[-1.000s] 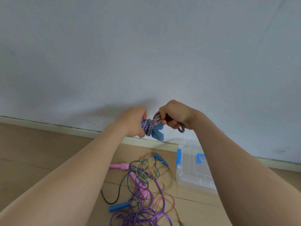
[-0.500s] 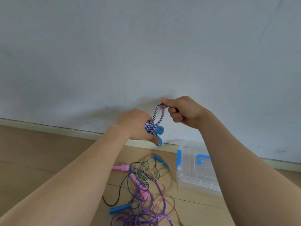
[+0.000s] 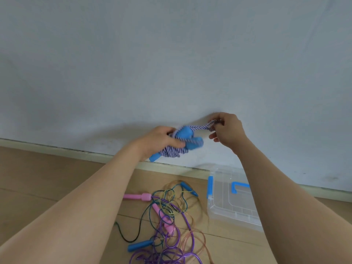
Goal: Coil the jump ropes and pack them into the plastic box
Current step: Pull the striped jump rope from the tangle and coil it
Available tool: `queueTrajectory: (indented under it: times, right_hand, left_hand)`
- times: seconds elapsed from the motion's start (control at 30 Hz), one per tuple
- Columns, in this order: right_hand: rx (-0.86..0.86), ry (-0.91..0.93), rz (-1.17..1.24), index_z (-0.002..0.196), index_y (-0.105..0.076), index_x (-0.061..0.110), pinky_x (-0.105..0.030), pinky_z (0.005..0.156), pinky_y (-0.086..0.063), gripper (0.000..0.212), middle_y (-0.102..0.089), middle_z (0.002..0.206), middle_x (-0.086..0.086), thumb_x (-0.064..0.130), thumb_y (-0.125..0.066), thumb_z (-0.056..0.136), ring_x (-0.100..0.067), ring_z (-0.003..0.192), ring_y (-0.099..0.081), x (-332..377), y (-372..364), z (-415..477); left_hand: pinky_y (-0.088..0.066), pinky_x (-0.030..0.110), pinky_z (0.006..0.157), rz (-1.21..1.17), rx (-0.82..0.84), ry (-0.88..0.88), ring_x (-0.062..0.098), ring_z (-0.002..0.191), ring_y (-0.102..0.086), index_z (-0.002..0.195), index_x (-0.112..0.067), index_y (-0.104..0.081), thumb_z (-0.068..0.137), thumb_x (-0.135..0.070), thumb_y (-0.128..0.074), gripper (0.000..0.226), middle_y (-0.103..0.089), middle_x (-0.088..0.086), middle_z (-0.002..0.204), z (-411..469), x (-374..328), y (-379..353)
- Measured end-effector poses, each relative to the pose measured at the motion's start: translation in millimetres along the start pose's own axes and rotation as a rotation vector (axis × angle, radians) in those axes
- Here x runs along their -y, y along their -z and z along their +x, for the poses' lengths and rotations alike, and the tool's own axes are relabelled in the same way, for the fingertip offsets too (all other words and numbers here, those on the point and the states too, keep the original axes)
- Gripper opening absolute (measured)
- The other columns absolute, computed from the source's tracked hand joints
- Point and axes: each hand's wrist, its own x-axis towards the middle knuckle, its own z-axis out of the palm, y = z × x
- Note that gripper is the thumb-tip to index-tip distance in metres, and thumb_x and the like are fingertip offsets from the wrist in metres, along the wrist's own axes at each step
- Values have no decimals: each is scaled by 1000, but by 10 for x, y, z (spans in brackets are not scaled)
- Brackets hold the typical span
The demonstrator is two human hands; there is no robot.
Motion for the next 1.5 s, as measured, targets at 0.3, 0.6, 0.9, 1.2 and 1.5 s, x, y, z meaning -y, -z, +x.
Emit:
queueTrajectory:
  times: [0.3,0.6,0.9,1.2,1.5]
  right_hand:
    - [383,157,-357,74,-74,17,-37,67,-62,19,-74,70,2,-1,-69,75,-17,68,-71,147,-132,-72]
    - [374,13,193,93,-83,6,-31,76,-57,9,-79,93,-15,11,-78,87,-13,80,-67,266,-249,-63]
    - [323,99,228,98,-79,3,-27,64,-57,33,-78,91,-15,33,-67,103,-19,76,-74,224,-297,-7]
    - [345,117,273,100,-78,1,-42,81,-66,13,-77,99,-19,11,-80,92,-33,93,-76,182,-389,58]
    - [129,223,136,86,-85,15,-42,93,-60,3,-79,96,3,18,-83,86,-15,92,-75,166,-583,99]
  left_hand:
    - [-55,27,56,-426,-276,54,18,79,-72,129,-10,-63,96,-28,-75,39,-75,8,105,179,134,42]
    - [-59,48,94,-153,-374,-48,23,105,-73,120,-23,-66,81,-57,-79,53,-75,4,113,254,208,35]
    - [-61,49,88,-231,-349,-1,23,92,-73,116,-17,-68,99,-44,-69,32,-76,11,110,369,244,-34]
    - [-56,55,101,-450,-94,167,26,95,-76,137,-13,-57,101,-35,-56,43,-75,7,111,347,168,-78]
    - [-61,43,76,-523,-147,201,24,86,-76,130,-13,-60,107,-31,-54,30,-74,9,106,373,274,-64]
